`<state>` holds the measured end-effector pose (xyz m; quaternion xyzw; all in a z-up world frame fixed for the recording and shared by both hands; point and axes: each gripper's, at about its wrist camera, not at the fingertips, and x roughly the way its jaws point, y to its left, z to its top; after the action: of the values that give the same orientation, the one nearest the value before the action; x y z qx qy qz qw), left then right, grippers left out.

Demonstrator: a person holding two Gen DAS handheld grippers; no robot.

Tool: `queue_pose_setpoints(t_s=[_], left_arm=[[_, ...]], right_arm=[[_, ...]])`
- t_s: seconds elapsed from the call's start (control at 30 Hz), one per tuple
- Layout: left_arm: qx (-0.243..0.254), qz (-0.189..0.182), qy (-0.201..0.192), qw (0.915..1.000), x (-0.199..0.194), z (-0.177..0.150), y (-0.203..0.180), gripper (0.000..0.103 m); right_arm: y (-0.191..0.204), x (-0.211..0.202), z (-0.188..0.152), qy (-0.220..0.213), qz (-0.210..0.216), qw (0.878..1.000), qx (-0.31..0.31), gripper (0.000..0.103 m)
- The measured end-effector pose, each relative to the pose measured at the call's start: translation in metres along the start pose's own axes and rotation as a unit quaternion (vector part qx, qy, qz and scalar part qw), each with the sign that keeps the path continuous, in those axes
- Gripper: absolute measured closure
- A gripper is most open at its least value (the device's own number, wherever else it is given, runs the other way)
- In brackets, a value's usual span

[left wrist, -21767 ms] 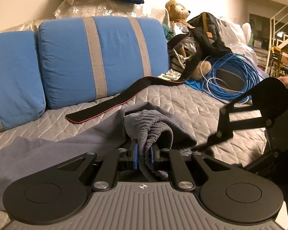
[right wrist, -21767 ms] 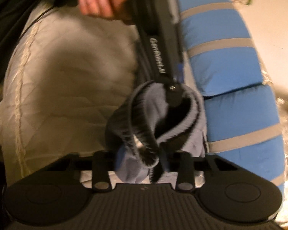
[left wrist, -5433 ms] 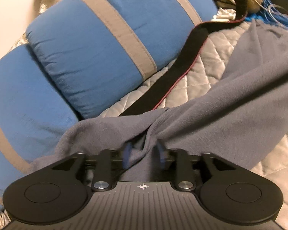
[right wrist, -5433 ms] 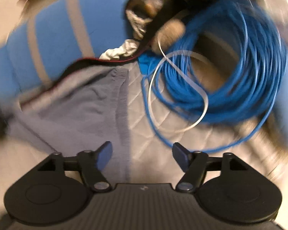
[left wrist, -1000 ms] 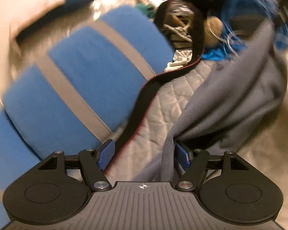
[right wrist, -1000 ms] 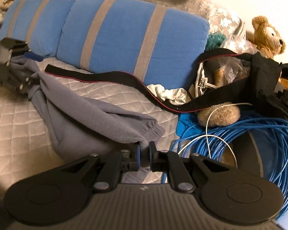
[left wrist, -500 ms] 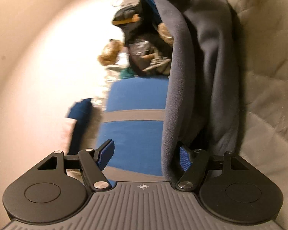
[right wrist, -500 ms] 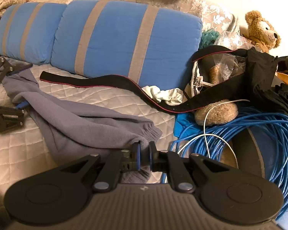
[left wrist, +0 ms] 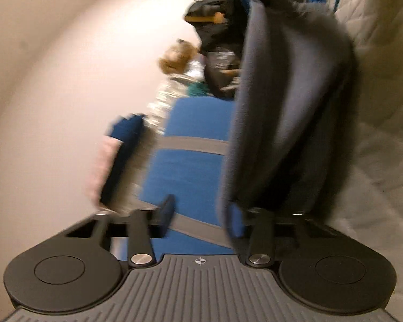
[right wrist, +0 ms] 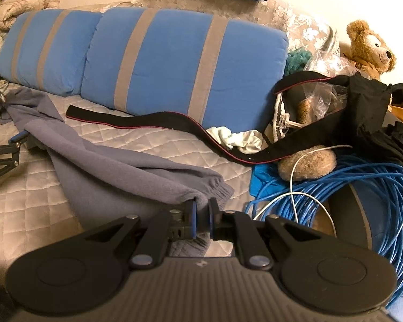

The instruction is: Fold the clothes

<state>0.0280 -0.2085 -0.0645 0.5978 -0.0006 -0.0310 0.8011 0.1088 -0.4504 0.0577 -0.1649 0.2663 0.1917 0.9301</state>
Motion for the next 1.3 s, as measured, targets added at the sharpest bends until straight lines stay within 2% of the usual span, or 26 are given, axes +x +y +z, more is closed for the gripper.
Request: queue_pose_setpoints(t_s=[0.1,0.17,0.23,0.3,0.37,0.47,0.53,0.57,0.6,0.63,0.67,0.7,0.73,0.77,0.8,0.83,0.87,0.9,0.93,1.03,1.07,1.1,1.13,1.2,1.23,1.3], left_arm=[[-0.034,-0.093,0.021,0.9948,-0.002,-0.001,0.015,0.097],[-0.068,-0.148,0.029,0.9863,-0.005,-0.003,0.033,0.097],[-0.102,-0.204,0.034,0.9731,-0.007,-0.004,0.054,0.097],[-0.14,-0.276,0.041,0.9498,-0.006,-0.01,0.076,0.097],[-0.179,-0.351,0.048,0.9179,-0.002,-0.019,0.094,0.097],[-0.222,-0.473,0.064,0.85,0.011,-0.034,0.112,0.097],[-0.241,-0.55,0.073,0.7963,0.02,-0.045,0.11,0.097],[-0.253,-0.578,0.078,0.7719,0.025,-0.049,0.106,0.097],[-0.27,-0.608,0.092,0.7408,0.037,-0.053,0.1,0.096],[-0.285,-0.626,0.108,0.718,0.048,-0.057,0.093,0.093],[-0.297,-0.633,0.12,0.7051,0.054,-0.061,0.085,0.093],[-0.309,-0.633,0.132,0.6972,0.061,-0.064,0.077,0.093],[-0.319,-0.629,0.14,0.6951,0.067,-0.067,0.072,0.086],[-0.328,-0.621,0.146,0.6972,0.07,-0.068,0.07,0.079],[-0.336,-0.607,0.149,0.7045,0.071,-0.069,0.07,0.064],[-0.339,-0.593,0.149,0.7147,0.068,-0.069,0.071,0.055],[-0.336,-0.579,0.144,0.7293,0.063,-0.068,0.074,0.05],[-0.326,-0.559,0.138,0.7498,0.056,-0.065,0.077,0.039],[-0.313,-0.538,0.13,0.7722,0.048,-0.062,0.079,0.035],[-0.255,-0.45,0.074,0.8528,0.008,-0.048,0.076,0.035],[-0.236,-0.415,0.053,0.8773,-0.005,-0.044,0.073,0.035],[-0.212,-0.384,0.027,0.8983,-0.021,-0.038,0.068,0.035],[-0.19,-0.366,0.003,0.9111,-0.034,-0.032,0.061,0.035],[-0.147,-0.339,-0.037,0.9283,-0.054,-0.021,0.045,0.035],[-0.122,-0.318,-0.052,0.9389,-0.065,-0.018,0.034,0.035],[-0.071,-0.284,-0.062,0.9541,-0.074,-0.01,0.012,0.04]], right_arm=[[0.005,-0.006,0.001,0.002,0.002,1.0,-0.024,0.094],[0.011,-0.012,0.0,0.006,0.003,0.999,-0.053,0.094],[0.017,-0.02,-0.003,0.009,0.003,0.997,-0.08,0.094],[0.02,-0.029,-0.006,0.013,0.008,0.995,-0.097,0.094],[0.023,-0.038,-0.009,0.018,0.017,0.993,-0.113,0.094],[0.027,-0.048,-0.019,0.035,0.042,0.99,-0.133,0.094],[0.028,-0.047,-0.026,0.051,0.055,0.988,-0.135,0.094],[0.029,-0.045,-0.03,0.059,0.061,0.987,-0.134,0.094],[0.029,-0.042,-0.034,0.067,0.065,0.987,-0.131,0.094],[0.029,-0.038,-0.036,0.074,0.067,0.987,-0.125,0.094],[0.029,-0.033,-0.039,0.079,0.07,0.987,-0.118,0.094],[0.029,-0.029,-0.042,0.083,0.07,0.988,-0.112,0.094],[0.028,-0.025,-0.043,0.084,0.066,0.989,-0.106,0.094],[0.028,-0.021,-0.045,0.085,0.062,0.989,-0.1,0.094],[0.028,-0.018,-0.047,0.086,0.058,0.99,-0.094,0.094],[0.027,-0.014,-0.048,0.087,0.053,0.991,-0.086,0.094],[0.025,-0.012,-0.047,0.086,0.05,0.992,-0.077,0.094],[0.023,-0.009,-0.047,0.085,0.048,0.993,-0.069,0.094],[0.021,-0.007,-0.046,0.085,0.046,0.993,-0.061,0.094],[0.017,-0.001,-0.044,0.085,0.042,0.995,-0.044,0.094],[0.016,0.001,-0.043,0.085,0.041,0.995,-0.041,0.094],[0.016,0.003,-0.043,0.086,0.04,0.995,-0.038,0.094],[0.015,0.005,-0.042,0.086,0.04,0.995,-0.035,0.094],[0.015,0.008,-0.042,0.087,0.038,0.995,-0.031,0.094],[0.015,0.009,-0.041,0.086,0.038,0.995,-0.029,0.094],[0.015,0.009,-0.041,0.086,0.037,0.995,-0.027,0.094]])
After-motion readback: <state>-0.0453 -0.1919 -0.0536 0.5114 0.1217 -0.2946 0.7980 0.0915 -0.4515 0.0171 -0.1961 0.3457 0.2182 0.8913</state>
